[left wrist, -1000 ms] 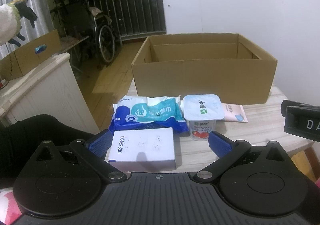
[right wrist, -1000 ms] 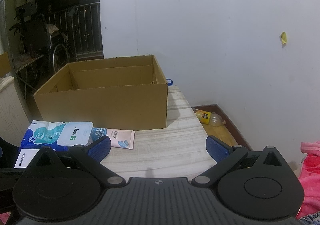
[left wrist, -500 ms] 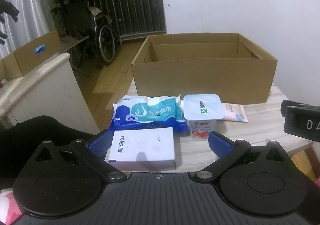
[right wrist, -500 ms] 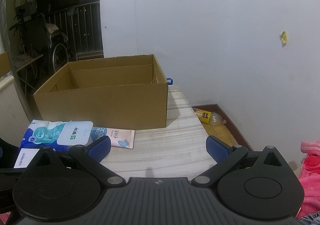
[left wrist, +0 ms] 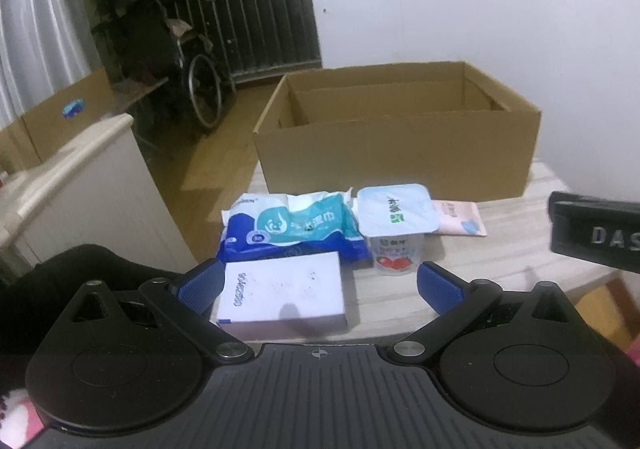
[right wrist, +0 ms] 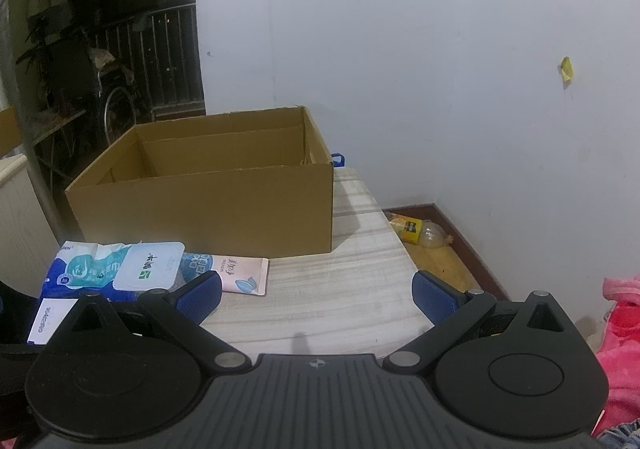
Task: Organize objects
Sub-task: 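Move the left tool toward the blue-and-white wipes pack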
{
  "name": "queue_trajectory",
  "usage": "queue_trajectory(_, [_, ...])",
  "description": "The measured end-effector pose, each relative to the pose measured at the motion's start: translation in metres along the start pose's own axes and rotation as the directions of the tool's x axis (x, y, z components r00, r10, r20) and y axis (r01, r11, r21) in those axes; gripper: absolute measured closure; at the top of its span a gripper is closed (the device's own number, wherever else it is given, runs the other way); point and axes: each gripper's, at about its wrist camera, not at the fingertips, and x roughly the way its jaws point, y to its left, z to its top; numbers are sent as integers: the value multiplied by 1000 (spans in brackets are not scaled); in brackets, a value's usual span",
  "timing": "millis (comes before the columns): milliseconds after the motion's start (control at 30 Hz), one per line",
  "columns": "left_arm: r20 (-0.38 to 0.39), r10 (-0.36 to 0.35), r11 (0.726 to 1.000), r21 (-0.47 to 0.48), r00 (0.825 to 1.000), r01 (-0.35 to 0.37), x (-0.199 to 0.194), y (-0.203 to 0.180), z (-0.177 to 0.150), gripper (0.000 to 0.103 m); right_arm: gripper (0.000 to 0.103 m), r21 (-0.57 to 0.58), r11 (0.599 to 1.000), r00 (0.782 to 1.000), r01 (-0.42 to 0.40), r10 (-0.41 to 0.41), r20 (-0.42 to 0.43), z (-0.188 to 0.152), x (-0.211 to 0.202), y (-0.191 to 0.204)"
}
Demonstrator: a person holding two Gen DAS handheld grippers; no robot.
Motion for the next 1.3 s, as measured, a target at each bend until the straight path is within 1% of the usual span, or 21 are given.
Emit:
queue_trajectory(133, [2,-17,997,-76,1000,17,-8,13,-3,0,0,6,1000,1000,-1,1,-3,0,-1,-1])
queue_trajectory(233, [1,12,997,-78,1000,-12,-13,13,-7,0,0,4,1000,1000,-1,1,-2,1,-1,-1])
queue_trajectory(300, [6,39,998,-45,999,-38,-18,8,-9,0,0,5,1000,1000,-1,1,-2,2,0,-2])
queue_trajectory(433, [26,35,998,53,999,-36,-27,-6,-13,0,0,9,1000,1000,4,-4,-2,2,-1,-2])
queue_trajectory(567, [51,52,985,164,997,-60,-33,-23,-17,0,0,13,1000,1000,4,-4,-4,4,0,-3])
queue_trajectory(633, [53,63,972,222,997,-73,-34,-32,-21,0,0,14,1000,1000,4,-4,-2,4,0,-3])
queue_trajectory(700, [54,87,951,293,995,-99,-31,-42,-25,0,0,17,1000,1000,3,-3,-2,4,0,-4])
queue_trajectory(733, [54,102,937,330,993,-114,-29,-48,-27,0,0,20,1000,1000,2,-2,-3,4,1,-4])
queue_trajectory(833, [51,139,882,447,989,-147,-21,-66,-34,0,0,29,1000,1000,1,-1,-5,4,1,-7])
queue_trajectory(900, [47,155,872,463,987,-159,-18,-67,-35,0,0,57,998,1000,2,-1,-15,5,3,-12])
queue_trajectory(1000, [50,199,845,497,979,-197,-11,-70,-38,1,0,100,995,1000,-4,7,-26,5,5,-20])
queue_trajectory(1033, [52,212,840,501,976,-209,-9,-70,-38,1,0,103,995,1000,-4,7,-27,5,5,-20])
queue_trajectory(1067, [46,226,839,498,973,-218,-5,-69,-37,1,0,99,995,1000,-4,6,-24,5,5,-19])
queue_trajectory(1100, [24,244,845,486,970,-224,0,-66,-35,2,0,93,996,1000,-3,5,-21,5,5,-18])
queue_trajectory(1167, [-21,263,863,453,965,-225,6,-59,-30,6,0,81,997,1000,-3,4,-14,4,3,-16])
queue_trajectory(1200, [-19,277,871,427,961,-242,8,-54,-28,6,0,78,997,1000,-3,4,-12,4,3,-15])
queue_trajectory(1300, [15,306,881,375,952,-289,5,-44,-22,6,0,81,997,1000,-5,6,-16,4,4,-16])
